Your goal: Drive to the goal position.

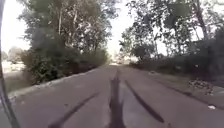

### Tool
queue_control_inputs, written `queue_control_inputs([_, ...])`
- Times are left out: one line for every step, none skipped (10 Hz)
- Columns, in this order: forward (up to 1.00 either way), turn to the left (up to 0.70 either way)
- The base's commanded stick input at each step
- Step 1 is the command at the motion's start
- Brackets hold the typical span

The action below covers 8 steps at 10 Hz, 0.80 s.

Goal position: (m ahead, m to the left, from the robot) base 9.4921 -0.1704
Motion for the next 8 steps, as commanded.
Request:
queue_control_inputs([0.70,0.00])
queue_control_inputs([0.70,0.00])
queue_control_inputs([0.70,0.00])
queue_control_inputs([0.70,0.00])
queue_control_inputs([0.70,0.00])
queue_control_inputs([0.70,0.00])
queue_control_inputs([0.70,0.00])
queue_control_inputs([0.70,0.00])
